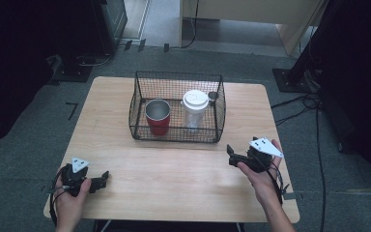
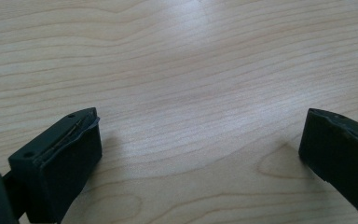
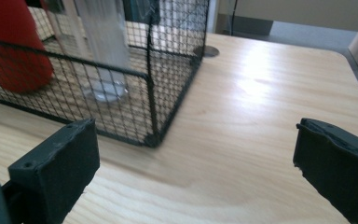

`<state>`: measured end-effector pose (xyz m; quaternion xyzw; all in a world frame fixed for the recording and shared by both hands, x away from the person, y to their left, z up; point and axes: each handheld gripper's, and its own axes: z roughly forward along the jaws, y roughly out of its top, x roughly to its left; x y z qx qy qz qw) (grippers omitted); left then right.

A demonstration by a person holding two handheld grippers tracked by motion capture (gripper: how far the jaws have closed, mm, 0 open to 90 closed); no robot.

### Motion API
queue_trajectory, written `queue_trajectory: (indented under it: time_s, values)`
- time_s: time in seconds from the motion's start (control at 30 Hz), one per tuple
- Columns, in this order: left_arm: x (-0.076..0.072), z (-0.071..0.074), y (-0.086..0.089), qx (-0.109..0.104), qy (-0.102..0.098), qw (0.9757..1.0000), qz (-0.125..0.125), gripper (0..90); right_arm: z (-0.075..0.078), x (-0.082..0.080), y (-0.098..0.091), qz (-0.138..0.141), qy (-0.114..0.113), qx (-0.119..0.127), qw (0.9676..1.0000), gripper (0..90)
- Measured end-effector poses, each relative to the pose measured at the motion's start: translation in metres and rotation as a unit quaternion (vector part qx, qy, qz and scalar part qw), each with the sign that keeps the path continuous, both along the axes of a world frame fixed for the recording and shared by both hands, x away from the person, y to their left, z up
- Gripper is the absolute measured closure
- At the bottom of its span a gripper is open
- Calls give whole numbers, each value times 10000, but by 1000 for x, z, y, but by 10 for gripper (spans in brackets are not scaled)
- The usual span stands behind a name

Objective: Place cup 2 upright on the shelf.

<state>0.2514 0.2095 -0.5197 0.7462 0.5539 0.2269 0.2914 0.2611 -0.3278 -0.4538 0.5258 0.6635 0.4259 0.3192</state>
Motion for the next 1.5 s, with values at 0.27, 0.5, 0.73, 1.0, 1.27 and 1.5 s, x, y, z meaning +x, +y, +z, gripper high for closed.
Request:
queue_trajectory:
  time_s: [0.27,0.5,0.73,1.0,1.27,1.5]
  values:
    - [0,0,0,1,2,10000,1,0,-14,-15,-25,-250,172,-9,9995,3]
    - [0,0,0,3,3,10000,4,0,-32,-27,-44,-467,375,-23,9982,3]
    - [0,0,0,1,3,10000,4,0,-43,-37,-55,-558,546,-53,9969,3]
    - [0,0,0,-1,1,10000,3,0,-55,-46,-64,-647,831,-77,9944,3]
    - [0,0,0,3,4,10000,2,0,-66,-55,-77,-814,1248,-154,9887,2]
    - [0,0,0,0,1,10000,5,0,-74,-56,-81,-887,1599,-225,9829,2]
